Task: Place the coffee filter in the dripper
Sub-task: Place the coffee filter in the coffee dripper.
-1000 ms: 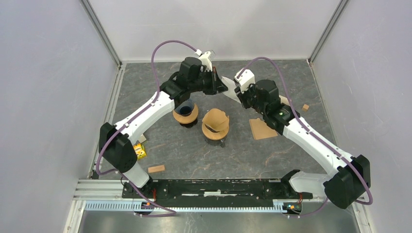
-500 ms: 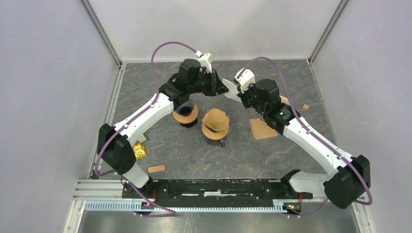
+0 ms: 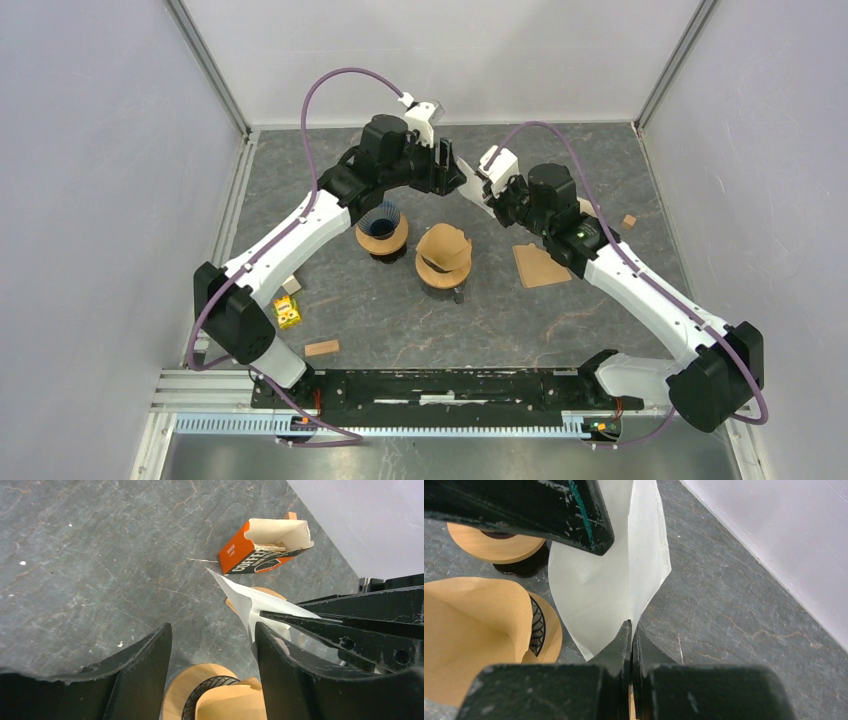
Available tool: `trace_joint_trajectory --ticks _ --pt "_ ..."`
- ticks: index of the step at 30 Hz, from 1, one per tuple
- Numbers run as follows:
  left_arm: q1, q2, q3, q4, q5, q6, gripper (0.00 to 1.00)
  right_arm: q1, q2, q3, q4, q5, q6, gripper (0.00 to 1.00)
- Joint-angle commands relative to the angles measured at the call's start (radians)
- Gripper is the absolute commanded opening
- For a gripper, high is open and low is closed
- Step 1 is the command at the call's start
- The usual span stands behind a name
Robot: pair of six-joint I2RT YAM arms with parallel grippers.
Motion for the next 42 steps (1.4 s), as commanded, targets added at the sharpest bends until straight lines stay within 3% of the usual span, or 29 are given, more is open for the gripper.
trace_joint_trajectory --ticks 1,8,17,25,42 --pt "0.002 -0.04 0.043 -0.014 0.004 0.151 0.69 -0.004 -0.03 0.008 -0.009 -0.044 -0.037 0.0" --pt "0.001 -0.066 0.033 -0.019 0.133 0.272 0.75 -0.003 -0.023 0.019 -0.042 -0.082 -0.065 0.0" --pt "0.001 -0.089 0.031 -0.024 0.177 0.412 0.75 -0.003 -0.021 0.015 -0.044 -0.149 -0.065 0.0" --pt "-0.002 -0.058 0.048 -0.041 0.197 0.437 0.71 -0.003 -0.022 0.021 -0.045 -0.159 -0.056 0.0" --pt "-0.013 -0.04 0.076 -0.106 0.165 0.451 0.79 -0.003 -0.008 0.044 -0.058 -0.134 -0.041 0.0"
